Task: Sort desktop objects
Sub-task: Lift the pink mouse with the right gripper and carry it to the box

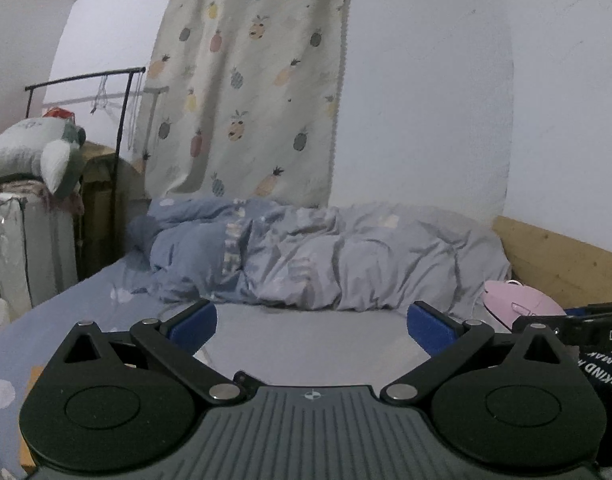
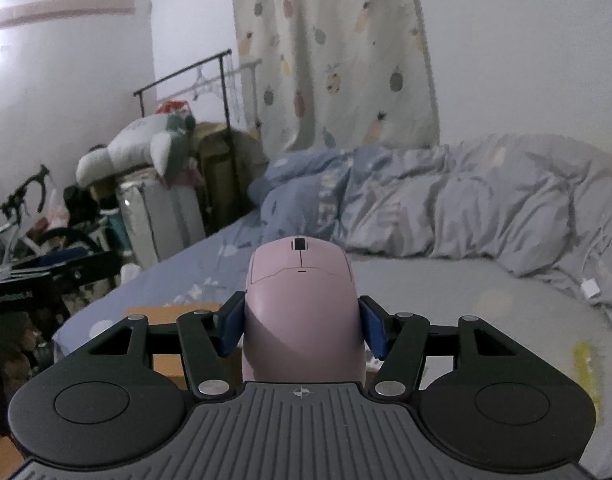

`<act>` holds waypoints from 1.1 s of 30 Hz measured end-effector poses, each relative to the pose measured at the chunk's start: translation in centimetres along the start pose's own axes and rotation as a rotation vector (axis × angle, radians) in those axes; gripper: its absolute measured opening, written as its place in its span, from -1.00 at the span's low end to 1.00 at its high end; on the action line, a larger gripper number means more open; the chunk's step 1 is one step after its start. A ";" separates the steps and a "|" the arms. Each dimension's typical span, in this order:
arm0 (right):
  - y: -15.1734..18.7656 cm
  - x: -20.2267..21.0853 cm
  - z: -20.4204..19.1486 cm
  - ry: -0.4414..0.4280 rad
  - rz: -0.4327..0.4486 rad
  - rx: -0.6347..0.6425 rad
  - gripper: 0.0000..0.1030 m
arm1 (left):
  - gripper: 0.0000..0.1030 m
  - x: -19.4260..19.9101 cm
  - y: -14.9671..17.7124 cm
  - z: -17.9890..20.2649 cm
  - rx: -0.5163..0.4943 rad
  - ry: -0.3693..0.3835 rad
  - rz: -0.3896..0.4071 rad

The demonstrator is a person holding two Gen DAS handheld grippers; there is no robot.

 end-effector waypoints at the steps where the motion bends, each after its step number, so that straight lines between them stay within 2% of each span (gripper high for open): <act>1: 0.4 -0.4 -0.3 -0.003 -0.008 -0.002 0.22 | 1.00 -0.1 0.4 -0.3 0.002 0.000 -0.003; 12: 4.5 -4.1 -2.8 -0.011 -0.106 -0.016 0.22 | 1.00 0.3 4.7 -2.6 -0.006 -0.028 -0.026; 25: 9.4 -8.3 -4.7 -0.002 -0.212 -0.035 0.22 | 1.00 0.4 9.9 -4.7 -0.021 -0.050 -0.147; 33: 12.5 -10.9 -5.9 0.004 -0.277 -0.047 0.22 | 1.00 -0.2 11.2 -5.9 -0.035 -0.062 -0.207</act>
Point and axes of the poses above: each gripper's, at about its wrist camera, not at the fingertips, and x roughly against the way its jaws point, z to its right, y to its underside, the point moved 1 cm from there along -x, roughly the way its jaws point, and after that the axes turned 2 degrees about -z, right-handed, at the moved point
